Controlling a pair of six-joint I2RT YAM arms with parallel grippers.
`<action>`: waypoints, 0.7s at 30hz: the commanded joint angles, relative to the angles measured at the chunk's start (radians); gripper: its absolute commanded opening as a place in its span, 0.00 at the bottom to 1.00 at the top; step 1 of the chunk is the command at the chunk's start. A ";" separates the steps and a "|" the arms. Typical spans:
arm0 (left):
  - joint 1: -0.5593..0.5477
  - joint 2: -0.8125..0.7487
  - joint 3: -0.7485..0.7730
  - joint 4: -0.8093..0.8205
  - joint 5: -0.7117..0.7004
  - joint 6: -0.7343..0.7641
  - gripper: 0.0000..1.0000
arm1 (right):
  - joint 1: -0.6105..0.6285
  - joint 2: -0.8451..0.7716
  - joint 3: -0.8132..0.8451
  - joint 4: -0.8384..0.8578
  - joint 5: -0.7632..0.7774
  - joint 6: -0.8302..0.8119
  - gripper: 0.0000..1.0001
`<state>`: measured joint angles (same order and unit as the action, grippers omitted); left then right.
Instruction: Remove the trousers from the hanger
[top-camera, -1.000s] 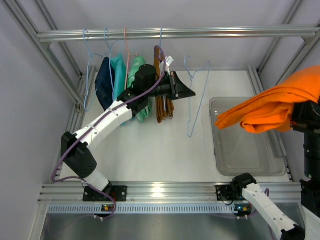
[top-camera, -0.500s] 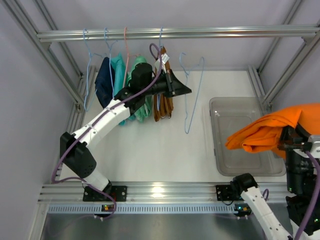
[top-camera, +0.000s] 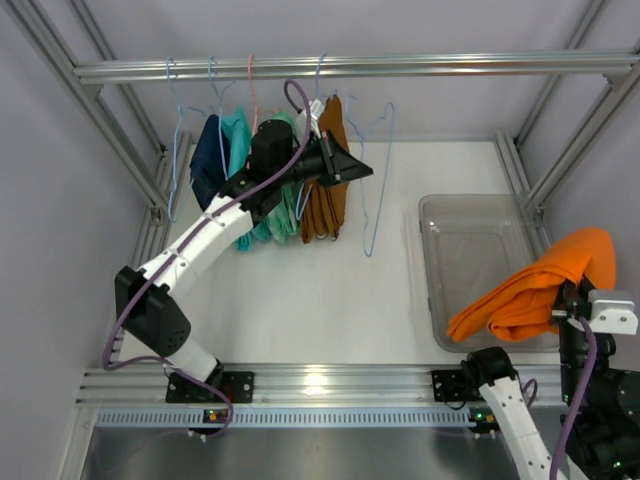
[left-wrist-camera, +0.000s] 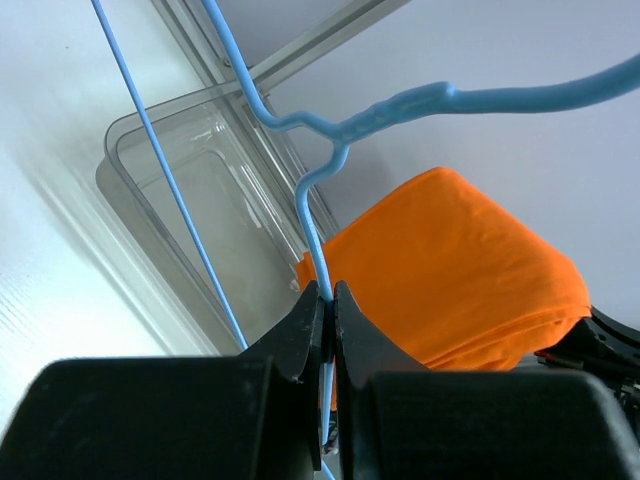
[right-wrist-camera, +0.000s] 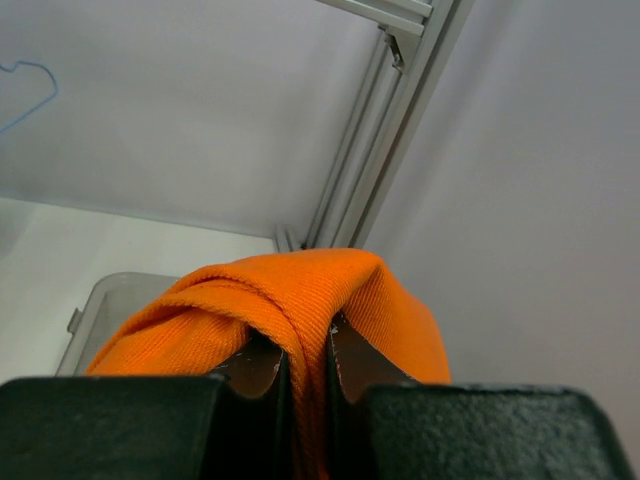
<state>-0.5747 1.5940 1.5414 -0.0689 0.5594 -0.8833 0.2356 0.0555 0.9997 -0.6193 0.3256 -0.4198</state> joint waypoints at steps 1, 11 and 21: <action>0.001 -0.048 0.023 0.035 -0.003 0.012 0.00 | -0.050 -0.011 -0.016 0.075 0.044 -0.036 0.00; 0.010 -0.045 0.022 0.034 -0.003 0.009 0.00 | -0.156 -0.017 -0.145 0.078 0.059 -0.048 0.00; 0.021 -0.026 0.029 0.040 0.004 -0.005 0.00 | -0.160 0.021 -0.233 0.085 -0.026 0.033 0.00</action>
<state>-0.5625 1.5940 1.5414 -0.0689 0.5598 -0.8879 0.0883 0.0544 0.7685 -0.6781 0.3458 -0.4213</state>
